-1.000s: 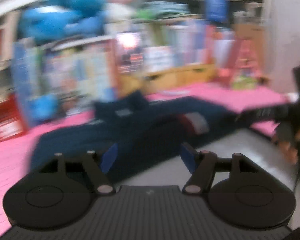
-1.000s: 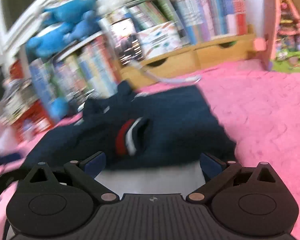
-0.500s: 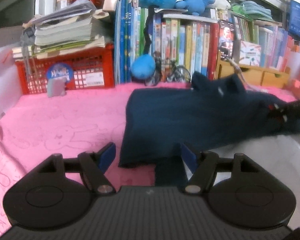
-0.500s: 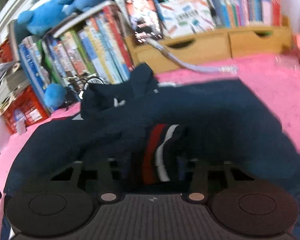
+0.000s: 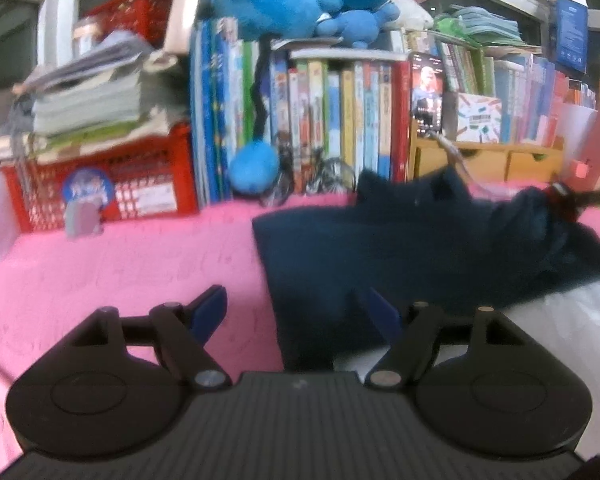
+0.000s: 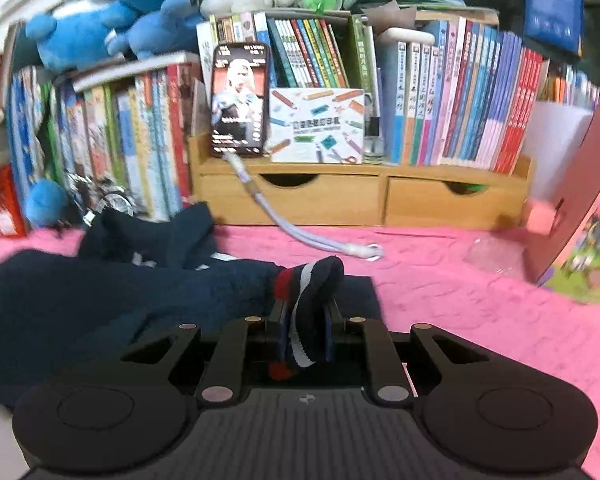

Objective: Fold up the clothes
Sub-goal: 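Grasp the folded striped cuff with the right tool and straighten it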

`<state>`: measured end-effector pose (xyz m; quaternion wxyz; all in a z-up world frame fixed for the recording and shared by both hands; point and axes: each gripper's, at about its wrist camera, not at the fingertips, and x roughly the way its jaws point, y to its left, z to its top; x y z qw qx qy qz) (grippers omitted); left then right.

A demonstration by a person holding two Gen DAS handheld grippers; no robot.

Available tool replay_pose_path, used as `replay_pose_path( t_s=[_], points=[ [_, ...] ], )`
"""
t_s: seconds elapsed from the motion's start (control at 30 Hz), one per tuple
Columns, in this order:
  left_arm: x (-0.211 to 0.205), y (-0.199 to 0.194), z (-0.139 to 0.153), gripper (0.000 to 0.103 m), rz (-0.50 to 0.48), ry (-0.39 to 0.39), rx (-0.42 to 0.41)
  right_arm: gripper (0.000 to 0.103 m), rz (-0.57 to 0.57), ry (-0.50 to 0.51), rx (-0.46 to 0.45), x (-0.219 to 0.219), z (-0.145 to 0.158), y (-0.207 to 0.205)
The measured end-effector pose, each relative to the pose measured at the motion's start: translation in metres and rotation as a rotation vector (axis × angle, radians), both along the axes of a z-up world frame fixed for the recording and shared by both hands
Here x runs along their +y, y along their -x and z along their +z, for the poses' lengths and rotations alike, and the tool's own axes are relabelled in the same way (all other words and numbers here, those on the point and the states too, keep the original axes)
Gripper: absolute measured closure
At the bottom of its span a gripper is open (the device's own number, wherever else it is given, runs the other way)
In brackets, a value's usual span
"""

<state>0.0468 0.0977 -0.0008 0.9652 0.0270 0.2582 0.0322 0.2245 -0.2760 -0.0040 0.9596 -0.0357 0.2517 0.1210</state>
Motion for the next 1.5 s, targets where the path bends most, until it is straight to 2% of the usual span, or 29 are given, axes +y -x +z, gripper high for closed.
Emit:
replay_pose_path(
  t_s=[0.1,0.2,0.23,0.33,0.37,0.47,0.5,0.57,0.63,0.7,0.73,0.8,0.9,0.97,1.03,1.13,1.2,1.27,1.33,1.37,1.43,1.5],
  points=[
    [-0.003,-0.013,-0.003,0.026,0.001,-0.046,0.016,0.081,-0.005,0.064,0.014,0.004,-0.012,-0.008],
    [0.002,-0.025,-0.028,0.022,0.026,-0.143,0.104,0.079,-0.007,0.110,0.029,0.006,-0.024,-0.013],
    [0.006,-0.025,-0.031,0.020,0.036,-0.137,0.119,0.077,-0.004,0.115,0.031,0.006,-0.027,-0.012],
    [0.025,-0.018,-0.025,0.018,0.069,-0.054,0.123,0.075,0.004,0.129,0.039,0.006,-0.036,-0.011],
    [0.029,-0.014,-0.021,0.018,0.077,-0.057,0.119,0.074,0.006,0.133,0.034,0.007,-0.038,-0.010],
    [0.033,-0.003,-0.003,0.021,0.137,-0.140,0.074,0.073,0.007,0.142,0.026,0.009,-0.039,-0.009],
    [0.034,-0.001,0.007,0.023,0.142,-0.131,0.042,0.069,0.004,0.145,0.025,0.009,-0.037,-0.009],
    [0.030,-0.004,0.025,0.024,0.095,-0.041,-0.014,0.057,-0.029,0.164,0.016,0.010,-0.031,-0.006],
    [0.014,-0.020,0.039,0.024,0.015,0.032,-0.056,0.029,-0.054,0.166,-0.031,0.013,-0.018,0.004],
    [-0.012,-0.046,0.039,0.034,-0.039,0.039,-0.069,0.012,-0.055,0.145,-0.109,0.018,-0.003,0.020],
    [-0.024,-0.058,0.034,0.042,-0.059,0.040,-0.063,0.009,-0.026,0.117,-0.142,0.022,0.004,0.029],
    [-0.046,-0.078,0.018,0.048,-0.084,0.042,-0.024,0.009,0.072,0.042,-0.158,0.037,0.017,0.041],
    [-0.059,-0.090,-0.013,0.049,-0.082,0.023,0.060,0.009,0.236,-0.112,-0.043,0.066,0.017,0.039],
    [-0.065,-0.089,-0.030,0.049,-0.077,-0.032,0.083,0.010,0.287,-0.135,0.017,0.088,0.005,0.032],
    [-0.067,-0.086,-0.038,0.048,-0.078,-0.074,0.092,0.010,0.326,-0.078,0.068,0.112,-0.016,0.025],
    [-0.063,-0.088,-0.044,0.046,-0.075,-0.069,0.109,0.008,0.338,0.077,0.116,0.134,-0.045,0.025],
    [-0.060,-0.087,-0.045,0.043,-0.078,-0.072,0.111,0.009,0.318,0.092,0.130,0.130,-0.047,0.022],
    [-0.053,-0.087,-0.045,0.035,-0.076,-0.069,0.111,0.008,0.285,0.114,0.111,0.115,-0.049,0.019],
    [-0.042,-0.085,-0.044,0.029,-0.074,-0.036,0.114,0.008,0.220,0.152,0.095,0.094,-0.052,0.013],
    [-0.036,-0.085,-0.044,0.027,-0.074,-0.014,0.117,0.009,0.228,0.123,0.113,0.081,-0.054,0.009],
    [-0.029,-0.083,-0.045,0.026,-0.080,0.034,0.126,0.019,0.258,0.062,0.143,0.061,-0.056,0.003],
    [-0.021,-0.083,-0.045,0.026,-0.085,0.083,0.131,0.019,0.266,0.079,0.132,0.062,-0.057,0.007]
  ],
)
